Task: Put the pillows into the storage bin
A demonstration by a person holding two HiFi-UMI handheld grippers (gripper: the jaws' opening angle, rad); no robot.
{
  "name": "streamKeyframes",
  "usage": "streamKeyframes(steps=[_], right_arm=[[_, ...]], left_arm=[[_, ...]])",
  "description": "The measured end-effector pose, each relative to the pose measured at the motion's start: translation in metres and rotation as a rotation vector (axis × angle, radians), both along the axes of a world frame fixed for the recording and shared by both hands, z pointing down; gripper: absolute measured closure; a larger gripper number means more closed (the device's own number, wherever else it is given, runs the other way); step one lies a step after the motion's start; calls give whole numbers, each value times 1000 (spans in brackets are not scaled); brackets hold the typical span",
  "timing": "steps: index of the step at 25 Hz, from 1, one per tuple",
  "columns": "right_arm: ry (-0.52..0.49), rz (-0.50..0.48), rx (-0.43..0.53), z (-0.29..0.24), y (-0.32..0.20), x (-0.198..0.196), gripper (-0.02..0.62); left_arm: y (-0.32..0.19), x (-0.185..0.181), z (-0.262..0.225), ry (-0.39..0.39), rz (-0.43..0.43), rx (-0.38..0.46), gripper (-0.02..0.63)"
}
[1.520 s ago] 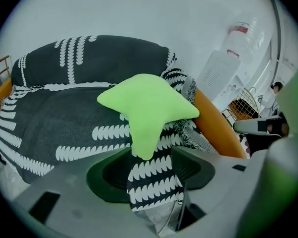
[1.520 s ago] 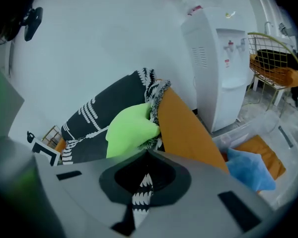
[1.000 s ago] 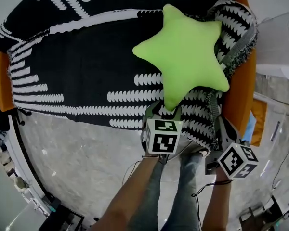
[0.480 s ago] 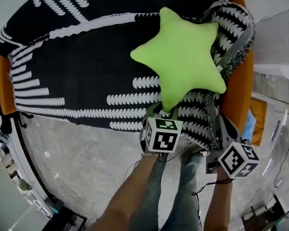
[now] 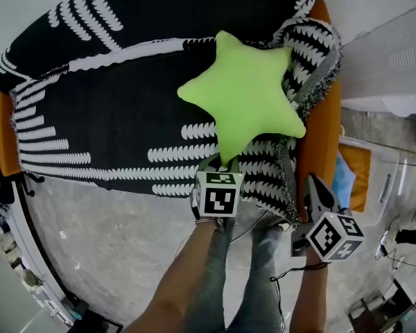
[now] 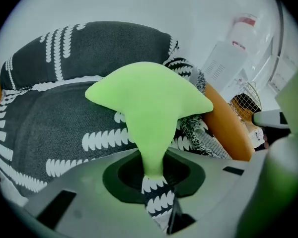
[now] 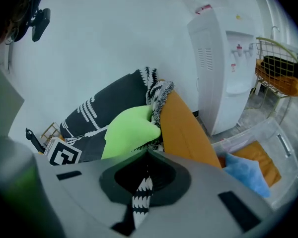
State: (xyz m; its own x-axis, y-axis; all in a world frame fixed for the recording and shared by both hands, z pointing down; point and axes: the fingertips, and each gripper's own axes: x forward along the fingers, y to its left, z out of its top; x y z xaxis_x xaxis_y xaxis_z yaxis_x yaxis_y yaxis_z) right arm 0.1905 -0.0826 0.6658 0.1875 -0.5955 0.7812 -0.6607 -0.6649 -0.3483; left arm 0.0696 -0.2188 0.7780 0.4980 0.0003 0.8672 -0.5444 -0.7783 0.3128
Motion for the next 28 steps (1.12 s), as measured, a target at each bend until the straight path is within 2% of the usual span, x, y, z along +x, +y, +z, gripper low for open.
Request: streamKeyframes(steps=[6,12,18,28], right_arm=[[40,33,-15,-23,3,13,594],[92,-26,-58,-51,-4,21,594],[121,5,-16,-86,-19,32,594],[147,25,10,-135,-14,38,594]], left_arm=[[-8,3,-15,5,-10,5,543],[-23,10,-49,37,-18,19,545],[-42,16,-87,74,-3,59,549],[-67,26,-157,122,21,113,554]])
